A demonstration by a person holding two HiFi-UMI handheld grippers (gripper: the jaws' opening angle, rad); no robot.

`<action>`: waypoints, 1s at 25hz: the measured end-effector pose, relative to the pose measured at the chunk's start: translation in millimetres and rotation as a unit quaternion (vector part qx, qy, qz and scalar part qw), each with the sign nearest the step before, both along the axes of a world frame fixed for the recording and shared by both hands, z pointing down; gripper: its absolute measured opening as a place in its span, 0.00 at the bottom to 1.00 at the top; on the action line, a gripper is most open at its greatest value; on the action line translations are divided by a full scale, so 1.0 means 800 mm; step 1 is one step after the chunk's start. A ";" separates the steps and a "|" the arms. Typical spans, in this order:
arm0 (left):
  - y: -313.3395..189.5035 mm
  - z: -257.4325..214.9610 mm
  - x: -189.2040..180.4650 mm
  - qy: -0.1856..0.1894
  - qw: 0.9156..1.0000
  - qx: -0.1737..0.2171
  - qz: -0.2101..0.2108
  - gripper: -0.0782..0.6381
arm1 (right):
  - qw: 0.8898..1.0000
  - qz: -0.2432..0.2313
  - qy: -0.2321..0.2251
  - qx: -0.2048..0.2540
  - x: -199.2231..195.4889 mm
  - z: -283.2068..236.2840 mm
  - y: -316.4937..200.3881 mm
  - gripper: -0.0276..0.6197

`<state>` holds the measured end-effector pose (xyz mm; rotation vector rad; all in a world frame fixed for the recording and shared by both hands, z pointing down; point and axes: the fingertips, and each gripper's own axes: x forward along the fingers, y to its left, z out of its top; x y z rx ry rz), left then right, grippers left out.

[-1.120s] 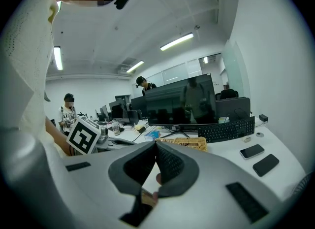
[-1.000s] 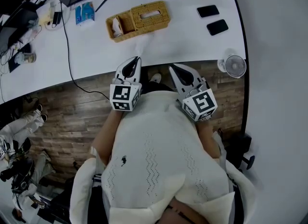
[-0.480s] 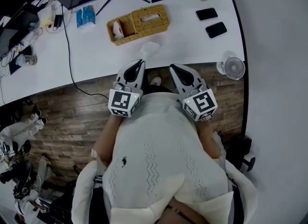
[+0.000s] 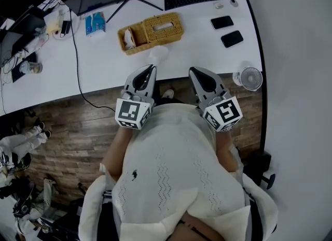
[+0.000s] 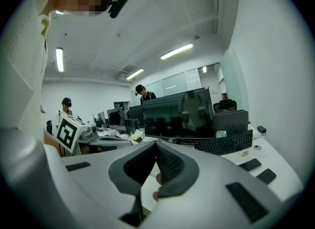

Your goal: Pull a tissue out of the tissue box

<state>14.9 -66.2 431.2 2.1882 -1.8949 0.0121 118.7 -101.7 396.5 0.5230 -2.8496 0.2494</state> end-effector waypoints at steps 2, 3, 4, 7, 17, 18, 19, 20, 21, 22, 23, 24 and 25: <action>-0.001 -0.011 -0.007 0.000 1.000 0.004 -0.010 0.13 | 1.000 -0.003 -0.017 -0.003 -0.001 -0.014 -0.003 0.04; -0.002 -0.017 -0.011 0.002 1.000 0.006 -0.018 0.13 | 1.000 -0.003 -0.025 -0.004 -0.001 -0.021 -0.005 0.04; -0.003 -0.023 -0.016 0.003 1.000 0.010 -0.025 0.13 | 1.000 -0.003 -0.030 -0.005 -0.002 -0.028 -0.008 0.04; -0.008 -0.046 -0.029 0.007 0.999 0.026 -0.041 0.13 | 0.999 -0.005 -0.042 -0.003 -0.006 -0.044 -0.019 0.04; -0.016 -0.099 -0.060 0.002 0.996 0.064 -0.067 0.13 | 0.998 -0.021 -0.043 0.032 -0.011 -0.090 -0.035 0.04; -0.016 -0.101 -0.063 0.002 0.996 0.064 -0.069 0.13 | 0.998 -0.020 -0.041 0.033 -0.011 -0.090 -0.037 0.04; -0.015 -0.102 -0.065 0.002 0.995 0.064 -0.071 0.13 | 0.998 -0.019 -0.040 0.033 -0.011 -0.090 -0.039 0.04; -0.015 -0.104 -0.066 0.001 0.995 0.065 -0.071 0.13 | 0.998 -0.018 -0.041 0.032 -0.010 -0.092 -0.040 0.04; -0.016 -0.106 -0.068 0.001 0.995 0.067 -0.072 0.13 | 0.998 -0.019 -0.044 0.031 -0.010 -0.095 -0.042 0.04; -0.017 -0.110 -0.070 -0.001 0.995 0.070 -0.073 0.13 | 0.998 -0.021 -0.048 0.031 -0.011 -0.099 -0.044 0.04; -0.019 -0.113 -0.073 -0.003 0.995 0.074 -0.074 0.13 | 0.998 -0.023 -0.051 0.033 -0.012 -0.102 -0.047 0.04; -0.020 -0.115 -0.076 -0.004 0.994 0.076 -0.076 0.13 | 0.998 -0.024 -0.052 0.037 -0.014 -0.106 -0.049 0.04; -0.021 -0.117 -0.079 -0.004 0.994 0.078 -0.078 0.13 | 0.998 -0.024 -0.052 0.040 -0.015 -0.108 -0.051 0.04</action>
